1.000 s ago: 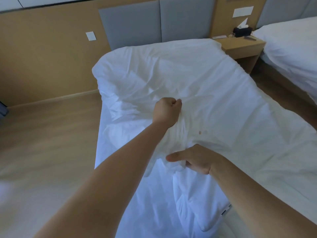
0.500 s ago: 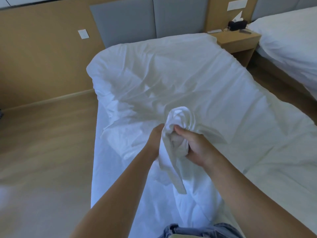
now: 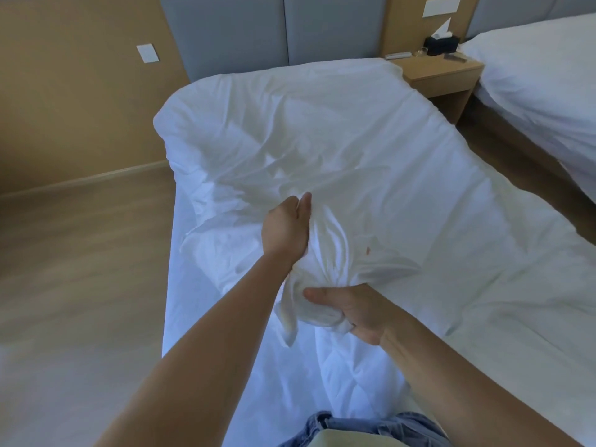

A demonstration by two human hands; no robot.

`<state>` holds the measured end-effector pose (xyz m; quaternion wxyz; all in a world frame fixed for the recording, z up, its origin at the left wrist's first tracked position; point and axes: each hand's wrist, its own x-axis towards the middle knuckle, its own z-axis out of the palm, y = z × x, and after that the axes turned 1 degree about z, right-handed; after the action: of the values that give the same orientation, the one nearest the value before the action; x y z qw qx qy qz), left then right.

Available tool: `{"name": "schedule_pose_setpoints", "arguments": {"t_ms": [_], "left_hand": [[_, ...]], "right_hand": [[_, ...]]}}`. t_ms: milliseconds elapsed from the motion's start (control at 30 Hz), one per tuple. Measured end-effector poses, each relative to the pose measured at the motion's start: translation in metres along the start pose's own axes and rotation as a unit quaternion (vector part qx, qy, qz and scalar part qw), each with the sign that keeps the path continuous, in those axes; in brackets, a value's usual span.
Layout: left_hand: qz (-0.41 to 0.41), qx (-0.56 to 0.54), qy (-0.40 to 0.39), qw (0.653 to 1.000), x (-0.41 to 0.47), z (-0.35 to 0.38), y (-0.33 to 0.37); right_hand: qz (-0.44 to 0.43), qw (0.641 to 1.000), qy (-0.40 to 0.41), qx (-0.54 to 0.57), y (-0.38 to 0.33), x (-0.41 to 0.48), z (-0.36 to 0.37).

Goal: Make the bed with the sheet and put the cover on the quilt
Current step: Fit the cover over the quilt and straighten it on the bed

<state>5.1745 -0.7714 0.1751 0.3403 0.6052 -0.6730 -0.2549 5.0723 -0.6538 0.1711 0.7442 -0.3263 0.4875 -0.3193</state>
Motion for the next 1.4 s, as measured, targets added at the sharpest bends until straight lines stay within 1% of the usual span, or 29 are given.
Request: {"name": "schedule_pose_setpoints", "arguments": {"t_ms": [100, 167, 267, 300, 333, 400, 500, 533, 600, 667, 700, 767, 800, 833, 867, 900, 933, 967, 1000, 1067, 1167, 1233, 1300, 1367, 1400], "left_hand": [[0.013, 0.025, -0.023, 0.999, -0.004, -0.002, 0.0], [0.005, 0.027, -0.023, 0.999, -0.003, -0.002, 0.002], [-0.04, 0.027, -0.009, 0.999, 0.0, -0.006, 0.001], [-0.04, 0.027, -0.004, 0.999, -0.001, -0.007, -0.002], [-0.037, 0.029, -0.004, 0.999, -0.003, -0.008, -0.003], [-0.024, 0.042, -0.014, 0.999, -0.007, -0.009, -0.005], [-0.029, 0.06, -0.02, 0.998, -0.01, -0.011, -0.011], [-0.04, 0.066, -0.022, 0.997, -0.012, -0.012, -0.012], [-0.049, 0.067, -0.019, 0.996, -0.015, -0.014, -0.016], [-0.063, 0.067, -0.028, 0.995, -0.018, -0.018, -0.015], [-0.071, 0.072, -0.037, 0.994, -0.018, -0.019, -0.017], [-0.1, 0.092, -0.04, 0.99, -0.024, -0.028, -0.014], [-0.093, 0.109, -0.012, 0.99, -0.034, -0.034, -0.01], [-0.051, 0.12, 0.034, 0.991, -0.048, -0.037, -0.005], [0.01, 0.11, 0.067, 0.992, -0.065, -0.039, 0.002], [0.055, 0.088, 0.053, 0.993, -0.082, -0.04, 0.011], [0.057, 0.06, -0.007, 0.997, -0.097, -0.039, 0.021], [0.032, 0.04, -0.075, 0.996, -0.109, -0.036, 0.028], [0.0, 0.031, -0.118, 0.993, -0.115, -0.032, 0.03], [-0.035, 0.05, -0.128, 0.99, -0.114, -0.029, 0.028], [-0.056, 0.112, -0.144, 0.982, -0.111, -0.033, 0.025], [-0.075, 0.133, -0.177, 0.972, -0.111, -0.033, 0.018], [-0.091, 0.115, -0.205, 0.968, -0.113, -0.033, 0.009], [-0.095, 0.093, -0.189, 0.973, -0.114, -0.03, 0.001], [-0.094, 0.082, -0.166, 0.978, -0.115, -0.026, -0.003]], "right_hand": [[0.007, 0.999, -0.029, 0.024, 0.005, 0.004, 0.004], [-0.017, 0.997, -0.031, 0.065, 0.005, 0.007, 0.006], [-0.079, 0.981, 0.021, 0.174, 0.003, 0.012, 0.003], [-0.092, 0.973, 0.032, 0.209, 0.003, 0.013, 0.001], [-0.102, 0.967, 0.031, 0.233, 0.004, 0.014, -0.002], [-0.111, 0.957, -0.005, 0.267, 0.006, 0.014, -0.005], [-0.079, 0.96, -0.066, 0.261, 0.004, 0.012, -0.007], [-0.061, 0.965, -0.08, 0.242, 0.003, 0.012, -0.008], [-0.019, 0.983, -0.085, 0.159, 0.0, 0.01, -0.004], [0.009, 0.994, -0.059, 0.094, 0.001, 0.011, 0.0], [0.015, 0.995, -0.037, 0.088, 0.001, 0.011, 0.003], [0.009, 0.992, 0.023, 0.124, 0.004, 0.017, 0.007], [0.001, 0.986, 0.064, 0.153, 0.005, 0.022, 0.008], [-0.014, 0.979, 0.094, 0.179, 0.004, 0.026, 0.009], [-0.029, 0.974, 0.106, 0.196, 0.003, 0.028, 0.01], [-0.039, 0.972, 0.102, 0.208, 0.001, 0.031, 0.01], [-0.039, 0.973, 0.091, 0.21, 0.001, 0.034, 0.011], [-0.029, 0.975, 0.083, 0.202, 0.0, 0.034, 0.012], [-0.019, 0.979, 0.084, 0.186, 0.002, 0.034, 0.014], [-0.02, 0.984, 0.061, 0.168, 0.007, 0.034, 0.017], [-0.027, 0.982, 0.032, 0.186, 0.015, 0.033, 0.02], [-0.027, 0.978, 0.021, 0.206, 0.018, 0.034, 0.02], [-0.038, 0.979, -0.005, 0.202, 0.019, 0.031, 0.019], [-0.044, 0.983, -0.025, 0.177, 0.019, 0.028, 0.018], [-0.041, 0.986, -0.025, 0.16, 0.02, 0.026, 0.018]]}}
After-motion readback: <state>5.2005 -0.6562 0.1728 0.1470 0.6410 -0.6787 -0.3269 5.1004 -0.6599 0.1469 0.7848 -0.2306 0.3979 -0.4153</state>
